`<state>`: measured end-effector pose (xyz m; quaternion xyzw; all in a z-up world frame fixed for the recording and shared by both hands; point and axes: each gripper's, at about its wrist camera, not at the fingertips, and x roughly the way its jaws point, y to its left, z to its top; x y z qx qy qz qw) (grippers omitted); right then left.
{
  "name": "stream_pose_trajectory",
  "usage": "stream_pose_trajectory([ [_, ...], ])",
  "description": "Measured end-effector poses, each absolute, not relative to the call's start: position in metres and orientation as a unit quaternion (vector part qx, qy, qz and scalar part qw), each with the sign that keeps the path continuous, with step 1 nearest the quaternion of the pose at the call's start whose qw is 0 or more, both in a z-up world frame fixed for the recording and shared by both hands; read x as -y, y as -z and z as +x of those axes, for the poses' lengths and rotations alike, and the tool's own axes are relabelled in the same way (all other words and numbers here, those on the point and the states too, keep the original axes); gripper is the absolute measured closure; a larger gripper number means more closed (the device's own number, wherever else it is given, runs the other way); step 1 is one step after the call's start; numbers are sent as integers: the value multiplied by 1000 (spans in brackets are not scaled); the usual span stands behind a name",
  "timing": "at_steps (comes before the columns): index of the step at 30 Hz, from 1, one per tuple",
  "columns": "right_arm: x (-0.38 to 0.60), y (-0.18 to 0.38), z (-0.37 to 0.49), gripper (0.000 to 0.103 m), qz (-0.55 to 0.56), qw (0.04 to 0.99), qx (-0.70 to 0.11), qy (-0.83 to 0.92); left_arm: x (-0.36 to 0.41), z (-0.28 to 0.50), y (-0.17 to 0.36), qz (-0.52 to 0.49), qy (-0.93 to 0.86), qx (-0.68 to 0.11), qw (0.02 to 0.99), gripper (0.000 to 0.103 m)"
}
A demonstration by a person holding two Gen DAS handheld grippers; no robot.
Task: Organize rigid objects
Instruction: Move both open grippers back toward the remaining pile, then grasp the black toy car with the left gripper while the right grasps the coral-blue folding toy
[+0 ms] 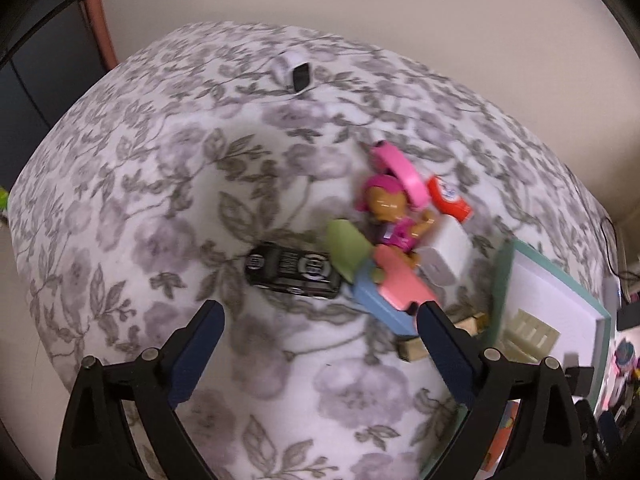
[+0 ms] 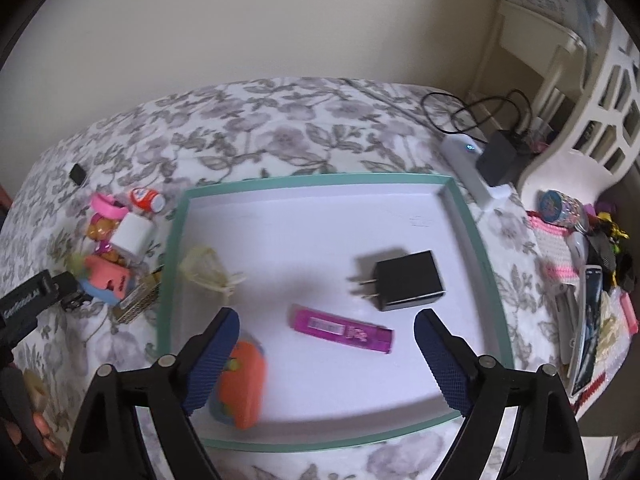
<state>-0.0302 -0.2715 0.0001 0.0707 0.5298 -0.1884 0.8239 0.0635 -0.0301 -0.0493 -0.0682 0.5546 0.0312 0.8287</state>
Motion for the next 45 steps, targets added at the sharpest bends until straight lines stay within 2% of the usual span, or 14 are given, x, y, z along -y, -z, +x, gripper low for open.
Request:
stream_pose_trajectory([
  [19,190,13,27,12,44,835,-544,67,-39,92,57,-173,-44,-557,811,6],
  [35,160,49,76,12,40,813,-581,25,-21,114,95,-131,-4,-618,776,6],
  [45,166,53,86,12,54,810,-583,22,-5,130,99,-103,9,-635,766,6],
])
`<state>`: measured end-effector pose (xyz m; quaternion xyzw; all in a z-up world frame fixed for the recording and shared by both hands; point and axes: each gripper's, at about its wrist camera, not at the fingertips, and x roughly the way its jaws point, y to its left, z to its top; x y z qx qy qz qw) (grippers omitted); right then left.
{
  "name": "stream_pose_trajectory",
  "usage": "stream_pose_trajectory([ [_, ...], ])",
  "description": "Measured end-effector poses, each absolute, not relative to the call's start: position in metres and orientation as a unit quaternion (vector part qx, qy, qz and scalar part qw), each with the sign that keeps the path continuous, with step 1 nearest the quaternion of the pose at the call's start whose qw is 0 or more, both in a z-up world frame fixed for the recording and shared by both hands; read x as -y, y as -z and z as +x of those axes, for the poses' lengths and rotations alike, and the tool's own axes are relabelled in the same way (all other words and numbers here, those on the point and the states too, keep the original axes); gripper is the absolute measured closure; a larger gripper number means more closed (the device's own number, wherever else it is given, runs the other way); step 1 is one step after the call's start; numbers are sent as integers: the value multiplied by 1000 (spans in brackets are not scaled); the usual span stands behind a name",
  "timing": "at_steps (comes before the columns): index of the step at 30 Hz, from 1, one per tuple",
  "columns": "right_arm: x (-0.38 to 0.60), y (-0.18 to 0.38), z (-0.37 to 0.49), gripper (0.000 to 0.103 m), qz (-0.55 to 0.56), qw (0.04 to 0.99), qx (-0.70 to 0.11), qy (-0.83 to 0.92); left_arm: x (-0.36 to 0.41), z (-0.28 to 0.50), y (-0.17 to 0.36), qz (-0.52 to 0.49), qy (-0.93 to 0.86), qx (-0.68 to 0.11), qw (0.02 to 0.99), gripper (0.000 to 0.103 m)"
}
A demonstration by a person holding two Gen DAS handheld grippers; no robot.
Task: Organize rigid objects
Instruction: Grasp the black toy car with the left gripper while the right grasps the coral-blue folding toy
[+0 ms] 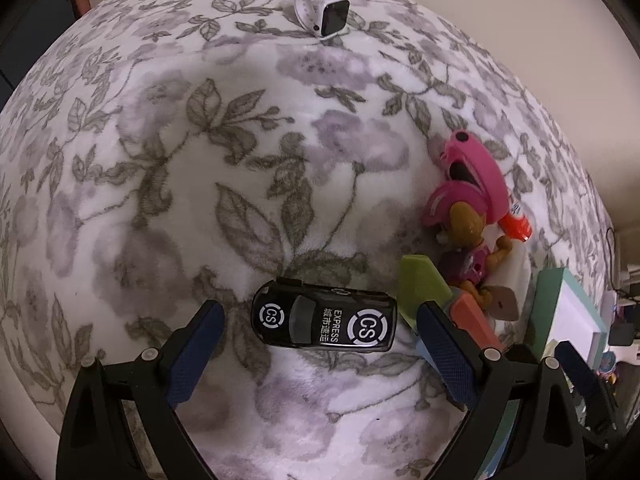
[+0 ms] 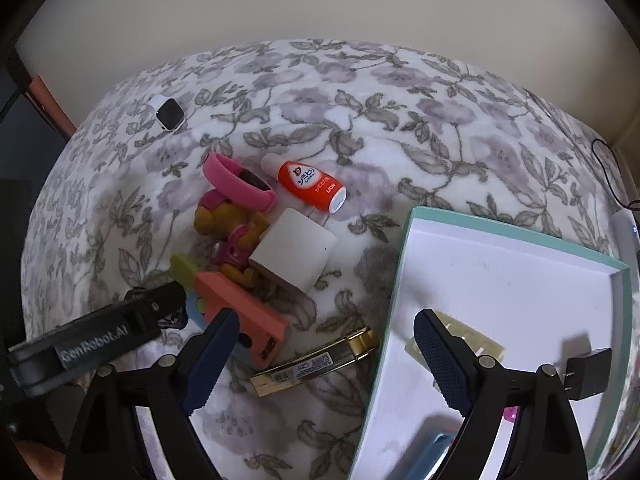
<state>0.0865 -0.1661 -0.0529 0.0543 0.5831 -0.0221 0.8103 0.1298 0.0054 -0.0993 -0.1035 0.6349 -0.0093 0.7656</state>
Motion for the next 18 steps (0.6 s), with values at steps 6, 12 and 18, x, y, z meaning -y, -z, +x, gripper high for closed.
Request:
stream_pose_trajectory([
  [6,167,53,84,12,48,811,-583,19,-4,131,100,-101,20,-633,767,14],
  [12,168,54,84,12,48,810,-585,-2,6,129,101,-76,32,-637,767,27],
  [18,164,60,84,12,31,806,-590,-27,5,126,103,-74,22,-635,768,28],
])
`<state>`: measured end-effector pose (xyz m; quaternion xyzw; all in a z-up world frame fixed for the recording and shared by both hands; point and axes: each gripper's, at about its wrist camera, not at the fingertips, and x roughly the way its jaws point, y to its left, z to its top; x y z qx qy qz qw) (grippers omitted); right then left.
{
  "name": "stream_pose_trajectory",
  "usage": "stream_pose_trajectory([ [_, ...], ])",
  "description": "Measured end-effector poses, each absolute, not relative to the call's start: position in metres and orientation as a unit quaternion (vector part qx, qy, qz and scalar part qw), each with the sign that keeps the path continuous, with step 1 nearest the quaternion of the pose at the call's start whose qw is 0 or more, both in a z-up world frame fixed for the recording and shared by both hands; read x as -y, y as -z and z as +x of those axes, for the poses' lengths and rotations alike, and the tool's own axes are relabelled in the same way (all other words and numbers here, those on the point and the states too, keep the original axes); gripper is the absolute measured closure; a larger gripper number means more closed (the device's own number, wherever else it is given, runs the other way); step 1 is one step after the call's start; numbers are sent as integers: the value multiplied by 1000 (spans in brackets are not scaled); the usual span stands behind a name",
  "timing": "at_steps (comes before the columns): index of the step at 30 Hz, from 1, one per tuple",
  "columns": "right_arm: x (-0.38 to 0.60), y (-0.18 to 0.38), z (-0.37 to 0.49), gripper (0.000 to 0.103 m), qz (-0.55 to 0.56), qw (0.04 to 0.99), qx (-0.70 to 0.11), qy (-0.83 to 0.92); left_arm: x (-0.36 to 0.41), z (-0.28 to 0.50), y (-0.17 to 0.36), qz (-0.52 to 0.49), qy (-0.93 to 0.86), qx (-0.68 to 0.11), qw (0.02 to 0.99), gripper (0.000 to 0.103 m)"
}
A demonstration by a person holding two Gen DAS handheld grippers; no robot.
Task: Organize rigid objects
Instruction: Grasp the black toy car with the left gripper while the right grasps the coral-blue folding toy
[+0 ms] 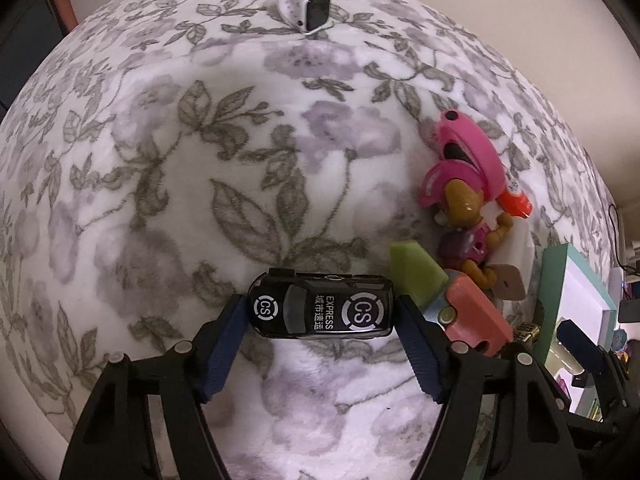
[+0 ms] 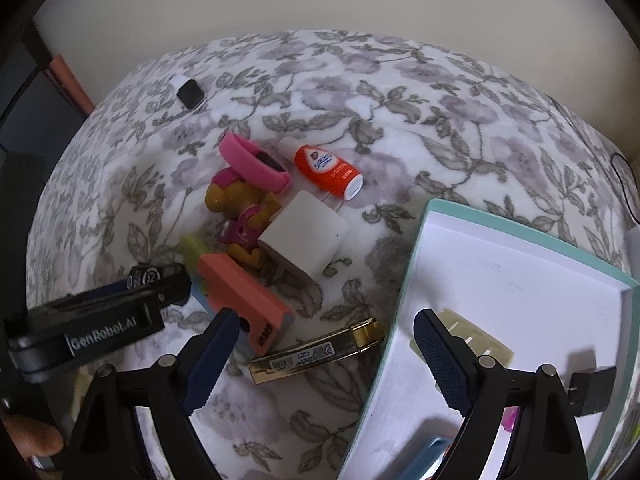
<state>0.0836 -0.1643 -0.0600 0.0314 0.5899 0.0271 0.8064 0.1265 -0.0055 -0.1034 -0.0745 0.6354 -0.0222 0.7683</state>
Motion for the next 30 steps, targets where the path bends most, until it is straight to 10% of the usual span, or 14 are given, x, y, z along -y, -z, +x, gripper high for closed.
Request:
stream_pose_trajectory([
  [30,160,69,85,11,15,791,-606,-84,-8,125,107,-87,4,-636,767,27],
])
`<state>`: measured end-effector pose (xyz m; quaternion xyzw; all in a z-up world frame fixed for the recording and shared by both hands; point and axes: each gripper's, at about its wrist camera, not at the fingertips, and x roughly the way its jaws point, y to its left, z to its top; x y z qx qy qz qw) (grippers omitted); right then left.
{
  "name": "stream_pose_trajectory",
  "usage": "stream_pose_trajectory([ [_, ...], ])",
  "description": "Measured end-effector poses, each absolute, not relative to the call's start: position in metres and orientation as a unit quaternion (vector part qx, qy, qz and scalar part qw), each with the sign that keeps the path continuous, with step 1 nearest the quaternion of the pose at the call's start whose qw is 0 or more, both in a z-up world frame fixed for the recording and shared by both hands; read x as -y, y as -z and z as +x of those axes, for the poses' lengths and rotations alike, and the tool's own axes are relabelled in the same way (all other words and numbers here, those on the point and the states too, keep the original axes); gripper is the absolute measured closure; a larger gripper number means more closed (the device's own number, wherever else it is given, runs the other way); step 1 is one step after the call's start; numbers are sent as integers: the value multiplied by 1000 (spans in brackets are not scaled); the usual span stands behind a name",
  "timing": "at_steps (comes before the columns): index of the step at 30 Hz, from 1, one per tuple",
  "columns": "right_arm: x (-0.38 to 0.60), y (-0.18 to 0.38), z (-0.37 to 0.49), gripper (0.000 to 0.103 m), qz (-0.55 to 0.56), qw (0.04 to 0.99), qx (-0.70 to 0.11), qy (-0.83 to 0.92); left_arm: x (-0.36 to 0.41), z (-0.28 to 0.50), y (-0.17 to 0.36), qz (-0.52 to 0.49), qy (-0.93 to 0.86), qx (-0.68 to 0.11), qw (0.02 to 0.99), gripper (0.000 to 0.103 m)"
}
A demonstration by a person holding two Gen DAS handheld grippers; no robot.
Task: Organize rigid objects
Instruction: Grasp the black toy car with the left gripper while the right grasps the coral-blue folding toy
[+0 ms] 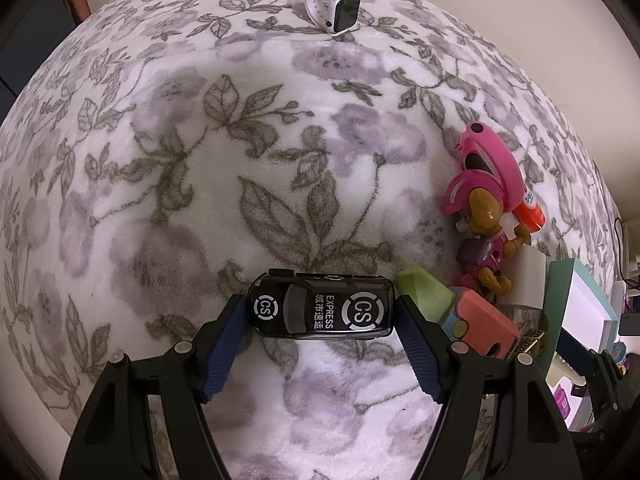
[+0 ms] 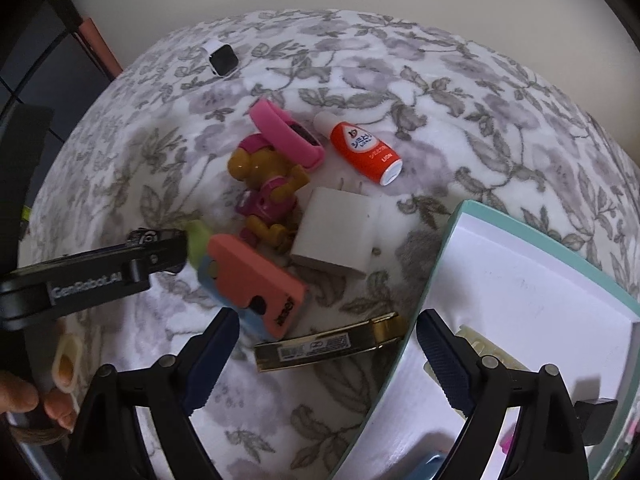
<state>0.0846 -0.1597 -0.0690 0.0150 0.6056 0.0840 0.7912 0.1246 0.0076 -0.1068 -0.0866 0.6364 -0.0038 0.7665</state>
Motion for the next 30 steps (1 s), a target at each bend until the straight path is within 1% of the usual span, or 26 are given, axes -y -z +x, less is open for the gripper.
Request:
stream_pose_trajectory([
  [5,168,57,88,11,48,801,-590,-84,-9,125,107,-90,3,-636,767,27],
  [9,160,53,90,12,44,809,-580,-86,-13,125,107,-96,0,-634,768,27],
  [13,144,60,93,15,31,805,-586,-84,-19,125,105,-85,-15,-630,772,27],
  [21,124,70,94,16,40,798,-595,-88,-47,124,106,-105,-37,-627,771,27],
  [24,113,73,96,16,27,797,-597,-89,-59,123,106,-113,-40,-626,771,27],
  [27,106,79,97,21,18,792,-604,-86,-68,123,106,-116,-36,-626,770,27],
  [30,103,85,98,22,11,789,-609,-81,-72,122,107,-115,-34,-626,771,27],
])
